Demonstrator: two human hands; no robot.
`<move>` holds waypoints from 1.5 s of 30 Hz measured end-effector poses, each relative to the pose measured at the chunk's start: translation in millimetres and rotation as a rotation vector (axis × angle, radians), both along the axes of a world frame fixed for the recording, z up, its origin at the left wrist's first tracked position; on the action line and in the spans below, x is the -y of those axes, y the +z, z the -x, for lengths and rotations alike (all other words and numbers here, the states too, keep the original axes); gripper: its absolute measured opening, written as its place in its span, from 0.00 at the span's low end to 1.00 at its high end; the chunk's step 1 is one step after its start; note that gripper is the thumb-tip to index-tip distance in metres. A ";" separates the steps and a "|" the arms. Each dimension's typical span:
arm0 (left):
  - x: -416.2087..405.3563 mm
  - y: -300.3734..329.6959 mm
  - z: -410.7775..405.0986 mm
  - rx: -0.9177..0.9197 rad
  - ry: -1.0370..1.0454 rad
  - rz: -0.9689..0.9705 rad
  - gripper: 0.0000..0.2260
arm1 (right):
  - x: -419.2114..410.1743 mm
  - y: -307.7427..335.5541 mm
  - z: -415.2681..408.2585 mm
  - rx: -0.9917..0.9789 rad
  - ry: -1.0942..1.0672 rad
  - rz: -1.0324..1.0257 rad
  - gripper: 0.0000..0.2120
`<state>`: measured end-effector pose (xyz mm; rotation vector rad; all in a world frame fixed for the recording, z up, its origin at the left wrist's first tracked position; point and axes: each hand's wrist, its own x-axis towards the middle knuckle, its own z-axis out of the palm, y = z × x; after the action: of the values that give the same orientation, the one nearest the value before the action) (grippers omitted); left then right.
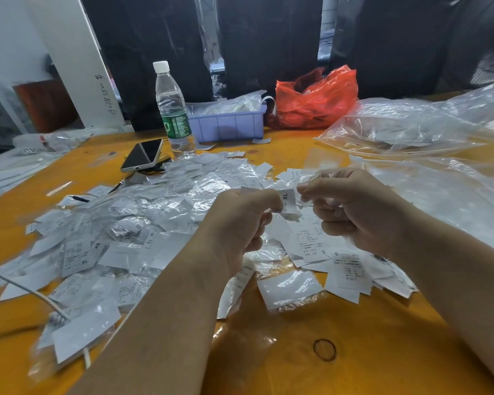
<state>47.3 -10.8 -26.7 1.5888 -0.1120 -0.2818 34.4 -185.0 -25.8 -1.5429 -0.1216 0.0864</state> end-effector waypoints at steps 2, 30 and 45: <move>0.2 0.3 0.4 0.003 0.004 0.011 0.13 | 0.0 -0.5 0.4 0.001 0.003 0.019 0.13; 0.6 2.6 2.7 0.019 -0.007 -0.012 0.15 | -2.6 -1.0 2.4 0.109 -0.127 0.098 0.11; 1.1 3.6 4.2 0.022 -0.037 -0.019 0.21 | -3.3 0.3 2.9 0.081 -0.202 0.083 0.09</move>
<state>43.2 -11.9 -23.1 1.6102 -0.1558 -0.2950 31.5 -181.7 -25.5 -1.6337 -0.0261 -0.1329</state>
